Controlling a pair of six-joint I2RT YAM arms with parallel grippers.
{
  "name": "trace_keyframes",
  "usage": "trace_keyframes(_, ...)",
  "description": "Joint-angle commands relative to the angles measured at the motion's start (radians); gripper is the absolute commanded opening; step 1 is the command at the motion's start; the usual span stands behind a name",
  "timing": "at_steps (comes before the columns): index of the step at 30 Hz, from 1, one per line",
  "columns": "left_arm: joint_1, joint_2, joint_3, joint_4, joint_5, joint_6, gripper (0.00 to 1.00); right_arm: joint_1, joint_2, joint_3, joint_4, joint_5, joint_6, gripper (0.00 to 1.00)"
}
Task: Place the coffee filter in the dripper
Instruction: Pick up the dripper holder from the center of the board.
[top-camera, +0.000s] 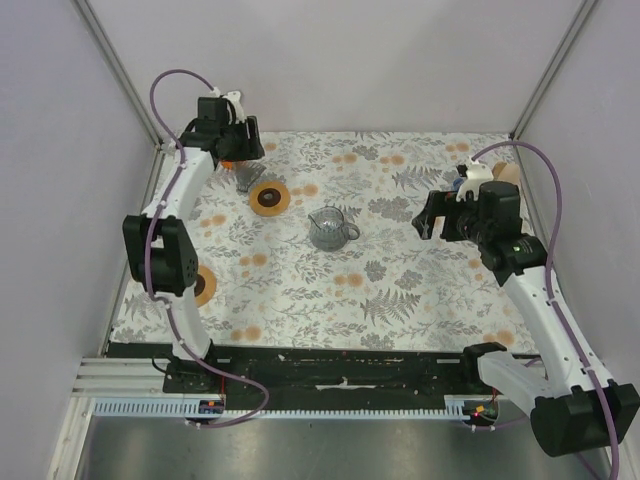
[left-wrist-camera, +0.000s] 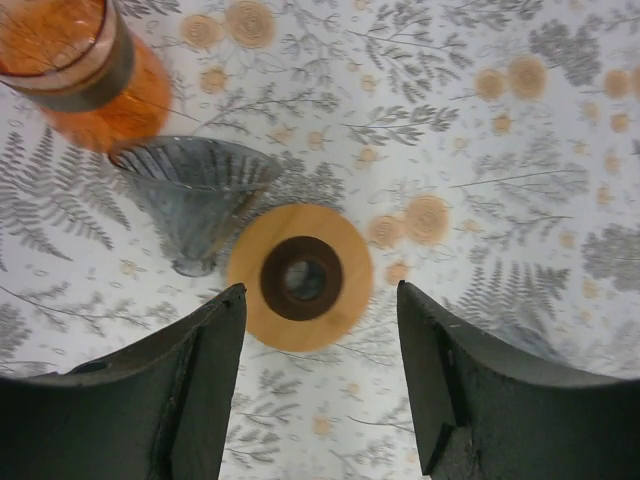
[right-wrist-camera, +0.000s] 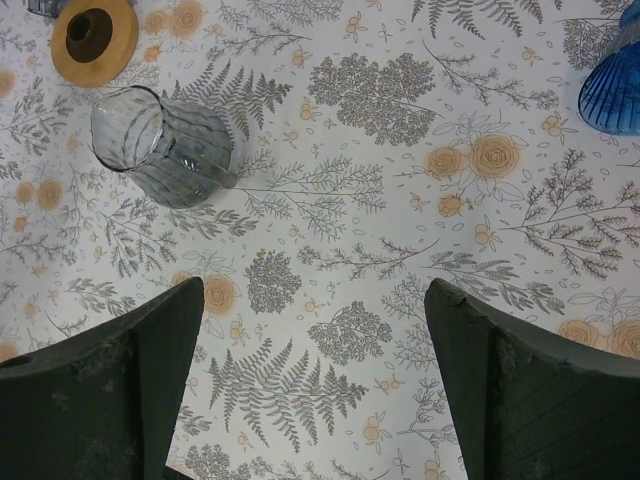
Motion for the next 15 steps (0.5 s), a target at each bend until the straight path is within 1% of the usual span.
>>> trace_keyframes(1,-0.02,0.135,0.152,-0.105,-0.02,0.322,0.67,0.004,0.029,0.052,-0.004,-0.025,-0.021,0.98)
trace_keyframes(3,-0.02,0.197,0.215,-0.152,-0.053,0.367,0.67,0.004,0.046,0.062,-0.007,-0.031,-0.021,0.98)
trace_keyframes(4,-0.022,0.226,0.235,-0.17,-0.056,0.378,0.63,0.004,0.054,0.065,-0.011,-0.034,-0.023,0.98)
trace_keyframes(6,-0.022,0.27,0.263,-0.199,-0.059,0.398,0.49,0.004,0.063,0.067,-0.013,-0.033,-0.024,0.98)
trace_keyframes(7,-0.022,0.292,0.266,-0.204,-0.071,0.405,0.45,0.004,0.063,0.067,-0.014,-0.031,-0.023,0.98)
trace_keyframes(9,-0.022,0.324,0.266,-0.216,-0.094,0.421,0.43,0.004,0.069,0.065,-0.014,-0.033,-0.021,0.98)
trace_keyframes(15,-0.022,0.372,0.258,-0.23,-0.116,0.444,0.41,0.004,0.084,0.068,-0.014,-0.03,-0.018,0.98)
